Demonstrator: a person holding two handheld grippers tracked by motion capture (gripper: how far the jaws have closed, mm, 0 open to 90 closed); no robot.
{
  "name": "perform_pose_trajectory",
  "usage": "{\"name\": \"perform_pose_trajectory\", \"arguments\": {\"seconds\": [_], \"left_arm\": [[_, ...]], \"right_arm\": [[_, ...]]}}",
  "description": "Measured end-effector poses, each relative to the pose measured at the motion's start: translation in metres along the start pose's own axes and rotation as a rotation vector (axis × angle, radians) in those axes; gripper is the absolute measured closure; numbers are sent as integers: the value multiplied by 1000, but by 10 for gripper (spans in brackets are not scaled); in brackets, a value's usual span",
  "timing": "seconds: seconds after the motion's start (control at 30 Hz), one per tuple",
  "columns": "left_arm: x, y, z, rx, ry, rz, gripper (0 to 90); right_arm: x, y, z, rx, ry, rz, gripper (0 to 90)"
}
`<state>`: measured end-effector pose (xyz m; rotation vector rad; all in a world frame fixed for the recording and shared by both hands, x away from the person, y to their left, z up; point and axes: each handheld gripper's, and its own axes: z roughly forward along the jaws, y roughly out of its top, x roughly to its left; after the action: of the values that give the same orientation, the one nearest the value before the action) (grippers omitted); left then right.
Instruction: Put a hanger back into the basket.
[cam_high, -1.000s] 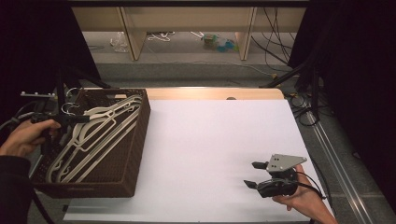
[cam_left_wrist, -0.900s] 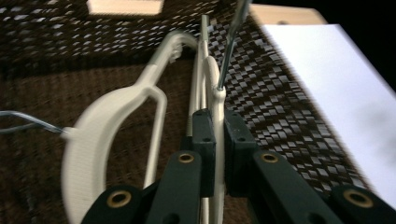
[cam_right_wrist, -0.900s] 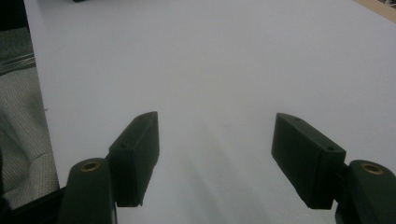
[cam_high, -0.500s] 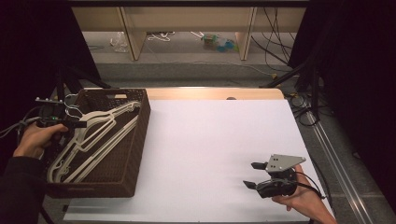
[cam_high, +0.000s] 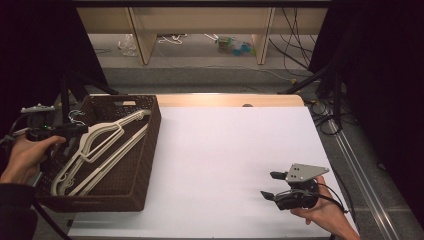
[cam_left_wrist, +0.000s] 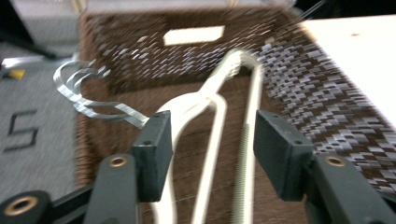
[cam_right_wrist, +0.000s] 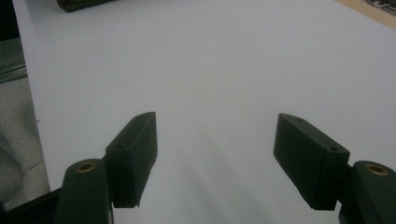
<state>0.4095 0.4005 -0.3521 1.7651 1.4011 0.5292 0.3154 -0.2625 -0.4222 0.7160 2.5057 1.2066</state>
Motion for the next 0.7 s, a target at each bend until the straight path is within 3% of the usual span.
{"name": "perform_pose_trajectory", "arguments": {"seconds": [0.07, 0.23, 0.27, 0.43, 0.5, 0.57, 0.6, 0.7], "left_arm": [[-14, -1, -9, -50, -17, 17, 439], [-60, -7, -29, -159, -66, 129, 378], [-70, -9, -33, -171, -70, 157, 367], [-123, -29, -43, -205, -118, 214, 326], [-142, -38, -44, -222, -171, 216, 323], [-156, -47, -43, -242, -217, 187, 321], [-164, -52, -42, -247, -230, 188, 319], [-187, -66, -33, -248, -268, 209, 304]], "right_arm": [[0, 0, -1, -16, -7, 10, 307], [-2, 1, -4, -68, -40, 43, 277], [-3, 2, -5, -80, -46, 50, 276], [-3, 2, -10, -138, -89, 89, 211], [-1, 2, -12, -152, -101, 101, 205], [0, 2, -13, -165, -109, 108, 198], [1, 2, -13, -170, -98, 129, 191], [4, 2, -16, -198, -125, 133, 181]]}}
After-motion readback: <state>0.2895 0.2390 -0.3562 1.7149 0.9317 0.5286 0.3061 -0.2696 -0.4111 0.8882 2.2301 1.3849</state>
